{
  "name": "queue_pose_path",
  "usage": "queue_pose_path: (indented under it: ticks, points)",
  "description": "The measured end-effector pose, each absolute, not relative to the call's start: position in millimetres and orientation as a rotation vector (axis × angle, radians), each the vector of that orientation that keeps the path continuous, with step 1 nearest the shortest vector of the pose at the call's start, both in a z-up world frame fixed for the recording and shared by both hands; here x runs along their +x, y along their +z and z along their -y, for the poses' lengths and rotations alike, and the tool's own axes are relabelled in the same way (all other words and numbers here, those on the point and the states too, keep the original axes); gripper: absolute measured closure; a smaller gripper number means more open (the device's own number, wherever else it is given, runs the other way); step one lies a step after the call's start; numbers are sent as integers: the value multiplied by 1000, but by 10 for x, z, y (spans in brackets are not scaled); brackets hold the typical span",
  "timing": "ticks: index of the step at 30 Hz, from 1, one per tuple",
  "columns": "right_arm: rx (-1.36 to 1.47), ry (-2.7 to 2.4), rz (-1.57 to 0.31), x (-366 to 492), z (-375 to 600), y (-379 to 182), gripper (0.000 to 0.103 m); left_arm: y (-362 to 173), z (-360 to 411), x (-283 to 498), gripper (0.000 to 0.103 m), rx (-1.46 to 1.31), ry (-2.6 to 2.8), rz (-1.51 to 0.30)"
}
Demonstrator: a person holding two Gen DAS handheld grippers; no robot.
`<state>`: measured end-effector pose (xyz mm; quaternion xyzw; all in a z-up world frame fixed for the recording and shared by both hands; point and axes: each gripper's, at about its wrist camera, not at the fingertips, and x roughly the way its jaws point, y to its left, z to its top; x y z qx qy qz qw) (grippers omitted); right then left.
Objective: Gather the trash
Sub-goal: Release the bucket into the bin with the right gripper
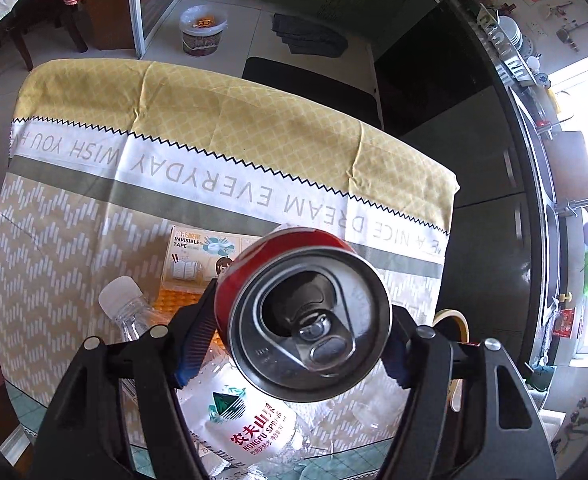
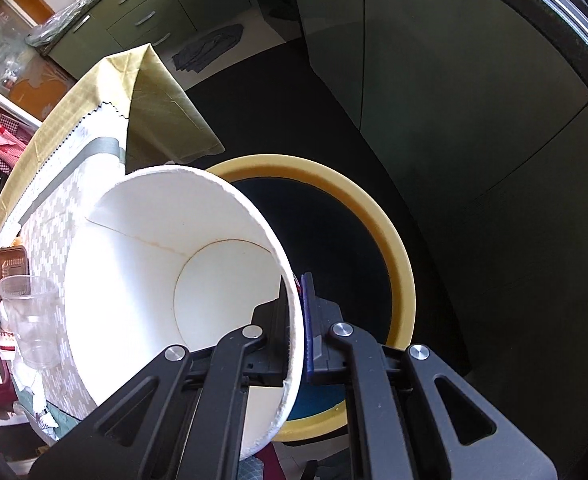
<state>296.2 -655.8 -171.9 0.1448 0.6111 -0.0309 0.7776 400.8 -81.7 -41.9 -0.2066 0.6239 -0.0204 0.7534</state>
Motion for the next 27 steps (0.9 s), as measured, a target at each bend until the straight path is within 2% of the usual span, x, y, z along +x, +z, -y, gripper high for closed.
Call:
queue_pose_path:
  ticks: [3, 5, 6, 7, 8, 17, 27]
  points:
    - [308, -84, -1338, 2938, 6573, -1834, 97, -450, 829, 4000, 37, -442, -46, -1370]
    - [311, -86, -1343, 2920, 6585, -1885, 92, -460, 852, 4005, 37, -429, -54, -1372]
    - [316, -83, -1345, 2889, 6581, -1910, 77, -459, 866, 4006, 37, -424, -58, -1374]
    - [322, -89, -1340, 2902, 6588, -1925, 54, -456, 878, 4006, 37, -419, -62, -1375]
    - [322, -98, -1328, 2893, 6598, -1907, 49, -446, 894, 4006, 37, -410, -66, -1374]
    - [349, -25, -1251, 2694, 6510, -1541, 48, -250, 1070, 3917, 38, -348, -131, -1359]
    - [348, 50, -1236, 2372, 6326, -1426, 48, 49, 1472, 3671, 38, -257, -237, -1345]
